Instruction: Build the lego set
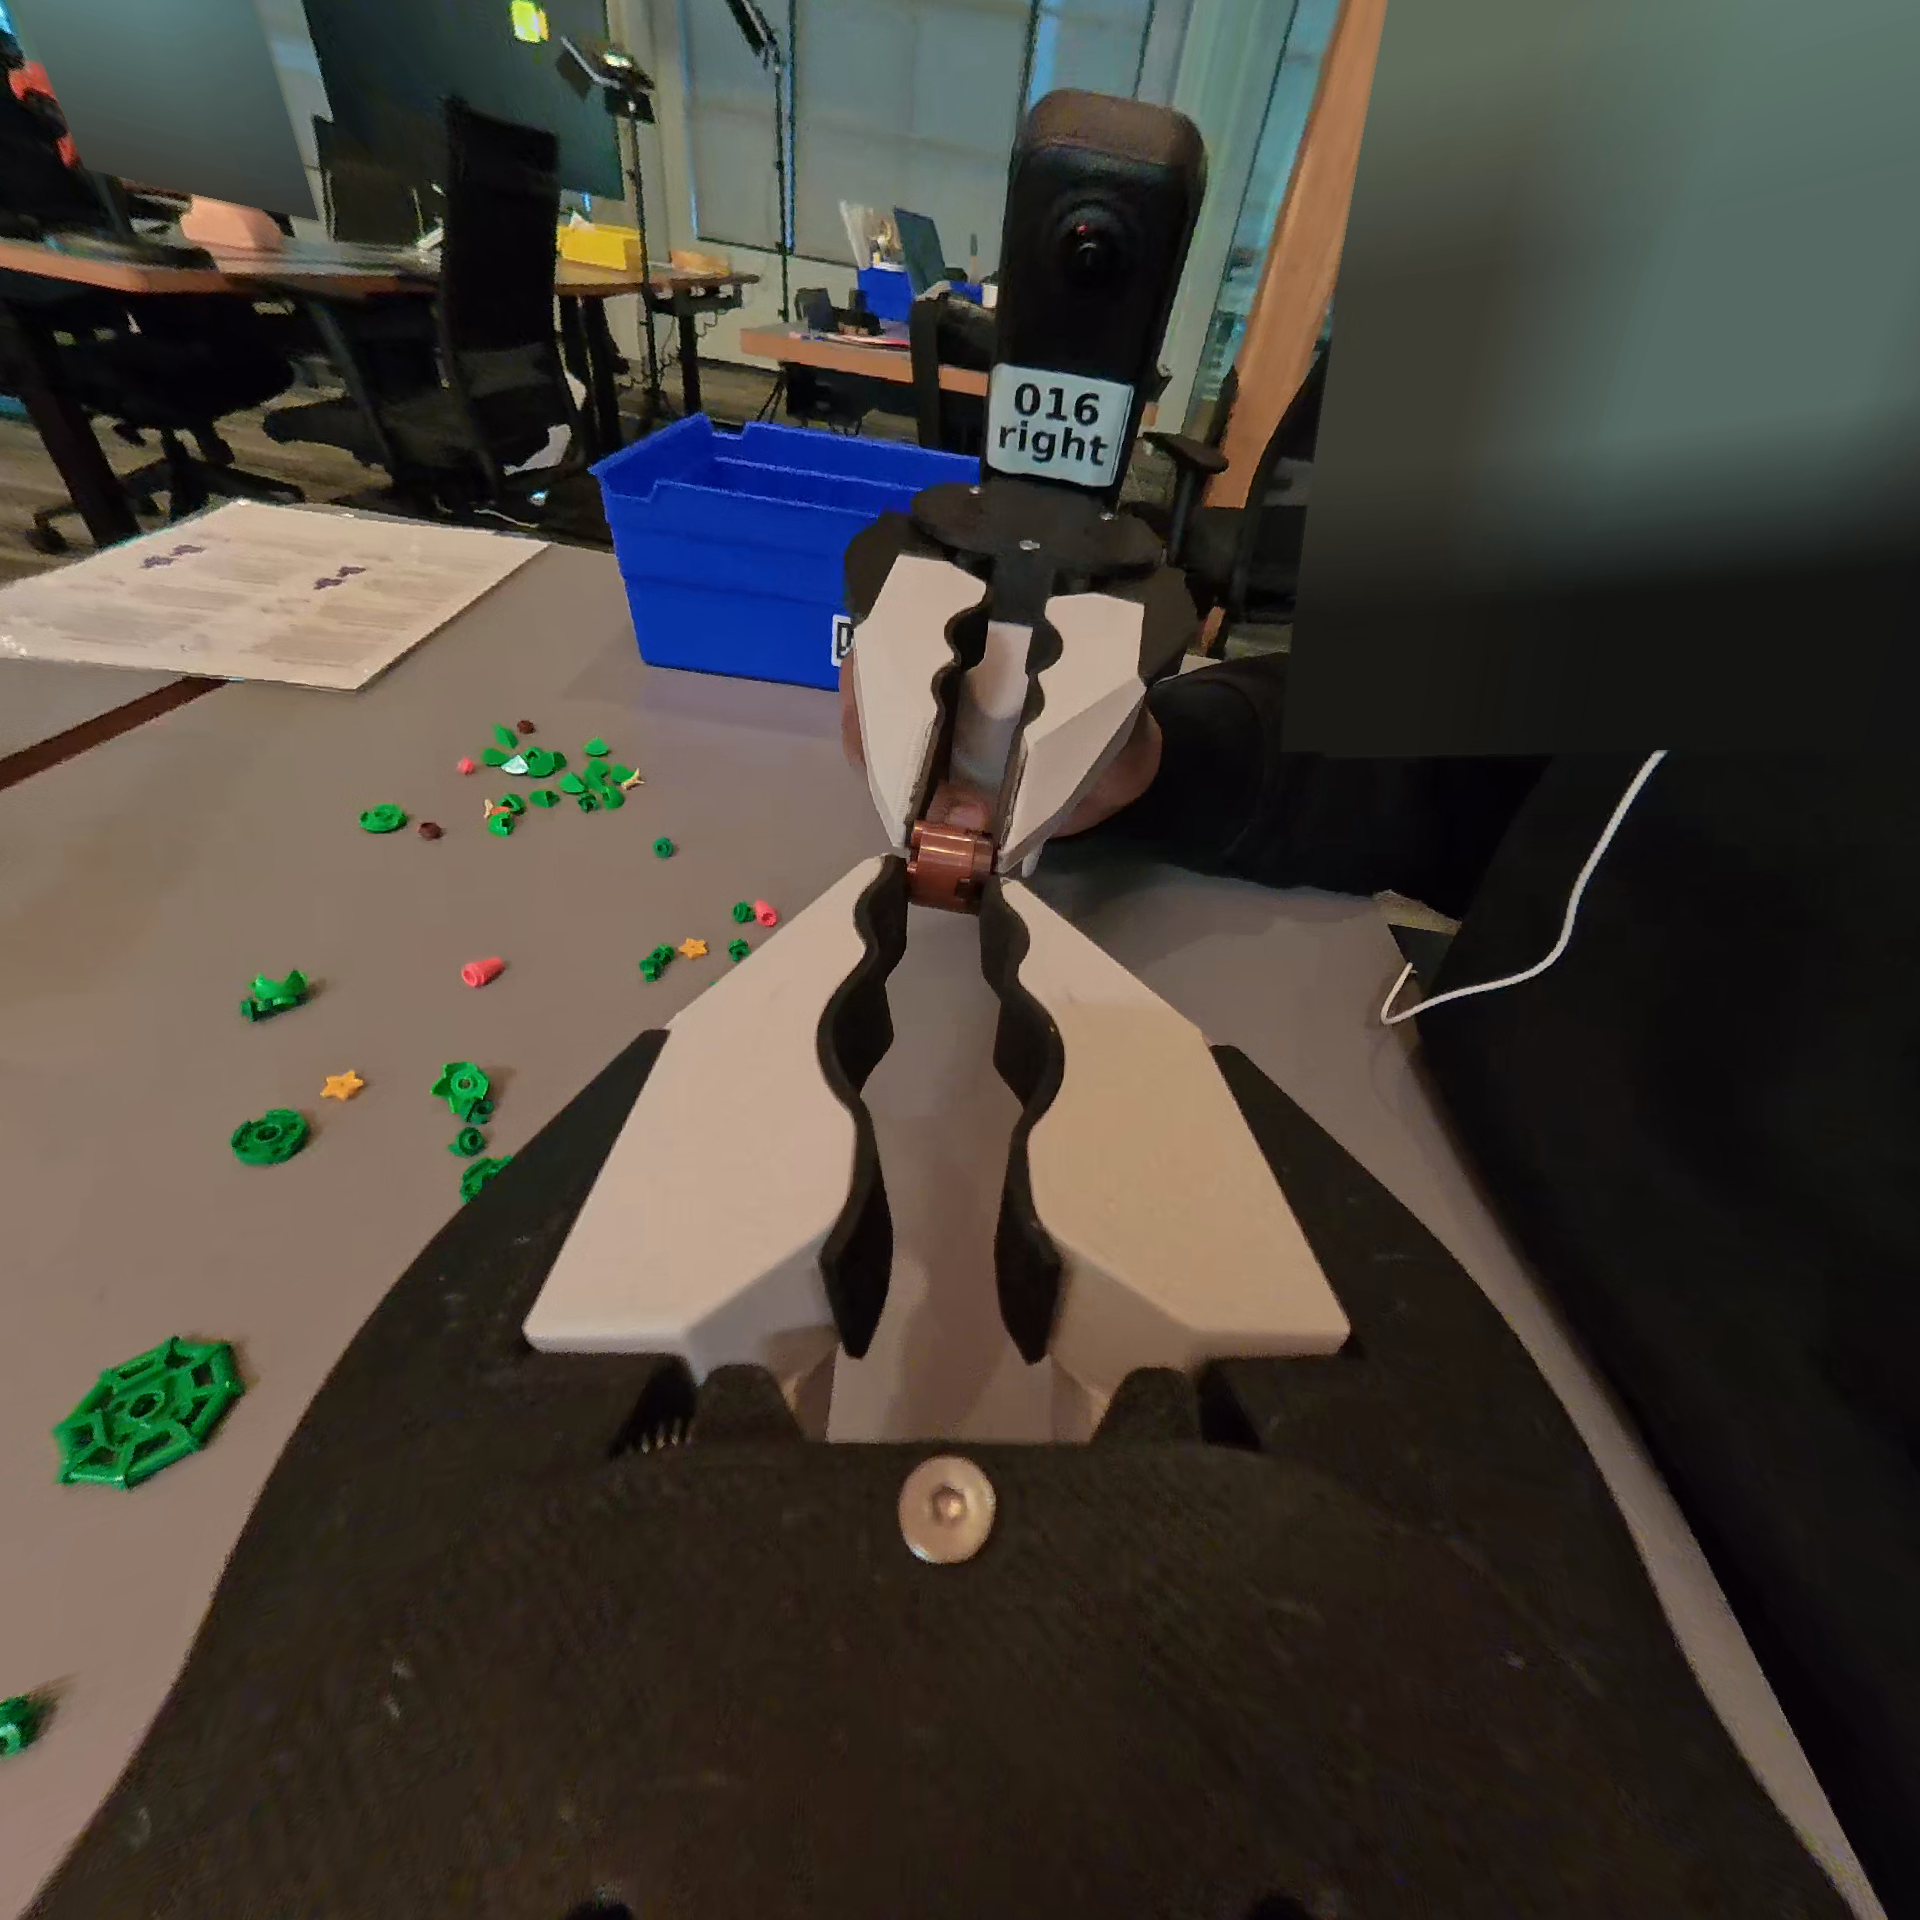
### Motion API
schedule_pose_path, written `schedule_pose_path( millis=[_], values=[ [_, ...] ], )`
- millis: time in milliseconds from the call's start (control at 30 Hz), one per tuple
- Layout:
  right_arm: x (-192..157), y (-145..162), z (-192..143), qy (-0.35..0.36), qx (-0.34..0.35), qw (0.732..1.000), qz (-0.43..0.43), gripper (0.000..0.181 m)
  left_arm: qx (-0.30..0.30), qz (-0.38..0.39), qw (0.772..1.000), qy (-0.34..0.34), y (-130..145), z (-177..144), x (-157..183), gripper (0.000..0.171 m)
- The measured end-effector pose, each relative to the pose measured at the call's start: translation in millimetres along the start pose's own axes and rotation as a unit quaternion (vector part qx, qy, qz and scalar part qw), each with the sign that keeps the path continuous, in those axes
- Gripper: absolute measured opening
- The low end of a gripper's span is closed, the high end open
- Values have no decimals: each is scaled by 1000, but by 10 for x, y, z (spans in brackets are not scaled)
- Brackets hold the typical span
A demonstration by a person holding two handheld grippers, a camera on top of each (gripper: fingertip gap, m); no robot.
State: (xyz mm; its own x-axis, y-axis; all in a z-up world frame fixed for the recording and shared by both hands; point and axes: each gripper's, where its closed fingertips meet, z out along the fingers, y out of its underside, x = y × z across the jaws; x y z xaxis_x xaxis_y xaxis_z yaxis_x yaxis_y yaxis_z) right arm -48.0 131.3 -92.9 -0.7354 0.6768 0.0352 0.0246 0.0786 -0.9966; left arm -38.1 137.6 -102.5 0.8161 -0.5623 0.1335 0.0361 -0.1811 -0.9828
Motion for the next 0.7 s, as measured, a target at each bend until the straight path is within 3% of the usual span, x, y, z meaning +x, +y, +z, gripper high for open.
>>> schedule_pose_path(
  millis=[233, 700],
  values=[
    [-74, 48, -9, -34, -1, 999, 2, 28, -9, 14, 1000, -1, 20, 29, 42, 10],
    [-81, 21, -29, -10, -7, 999, -51, 13, -14, 5, 1000, 11, 42, 46, 79, 10]
  ],
)
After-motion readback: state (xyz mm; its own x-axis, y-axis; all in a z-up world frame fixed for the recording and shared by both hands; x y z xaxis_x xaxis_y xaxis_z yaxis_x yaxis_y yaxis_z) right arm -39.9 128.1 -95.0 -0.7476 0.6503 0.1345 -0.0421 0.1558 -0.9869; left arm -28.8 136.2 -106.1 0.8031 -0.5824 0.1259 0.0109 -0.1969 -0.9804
